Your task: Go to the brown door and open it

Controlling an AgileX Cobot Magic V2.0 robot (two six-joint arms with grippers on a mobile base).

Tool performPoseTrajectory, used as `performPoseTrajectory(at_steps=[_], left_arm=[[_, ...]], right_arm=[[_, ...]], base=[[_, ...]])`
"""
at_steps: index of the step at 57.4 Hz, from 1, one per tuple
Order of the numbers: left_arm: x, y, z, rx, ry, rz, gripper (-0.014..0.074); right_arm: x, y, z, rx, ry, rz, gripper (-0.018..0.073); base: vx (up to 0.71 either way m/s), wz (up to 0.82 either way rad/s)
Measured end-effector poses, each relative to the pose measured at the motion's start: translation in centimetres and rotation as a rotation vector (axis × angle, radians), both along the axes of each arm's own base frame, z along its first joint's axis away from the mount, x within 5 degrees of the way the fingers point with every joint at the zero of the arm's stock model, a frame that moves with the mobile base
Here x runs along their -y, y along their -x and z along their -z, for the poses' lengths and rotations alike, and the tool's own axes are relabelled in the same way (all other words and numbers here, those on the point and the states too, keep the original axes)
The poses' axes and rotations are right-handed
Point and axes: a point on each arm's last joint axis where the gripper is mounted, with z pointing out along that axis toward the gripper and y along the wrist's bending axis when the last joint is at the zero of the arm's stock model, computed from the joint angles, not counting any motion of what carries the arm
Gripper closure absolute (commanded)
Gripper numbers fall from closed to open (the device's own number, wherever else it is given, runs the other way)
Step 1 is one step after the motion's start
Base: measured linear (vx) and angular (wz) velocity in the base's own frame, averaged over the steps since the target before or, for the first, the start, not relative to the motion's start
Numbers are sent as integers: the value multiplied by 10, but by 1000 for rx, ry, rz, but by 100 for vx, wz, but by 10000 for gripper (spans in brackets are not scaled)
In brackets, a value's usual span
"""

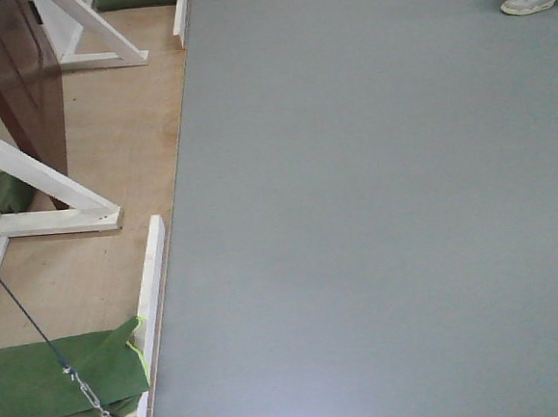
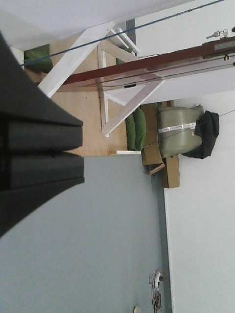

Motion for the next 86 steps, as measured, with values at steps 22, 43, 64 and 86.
performPoseTrajectory(at_steps=[22, 43, 64, 86], left_arm=[[0, 0, 0, 0, 0, 0, 600], [0, 0, 0, 0, 0, 0, 600], [0, 0, 0, 0, 0, 0, 600], [0, 0, 0, 0, 0, 0, 600]], right_arm=[[0, 0, 0, 0, 0, 0, 559], [0, 0, 0, 0, 0, 0, 559], [0, 0, 0, 0, 0, 0, 559], [0, 0, 0, 0, 0, 0, 559]], base=[[0, 0], [0, 0], [9, 1], [20, 7]])
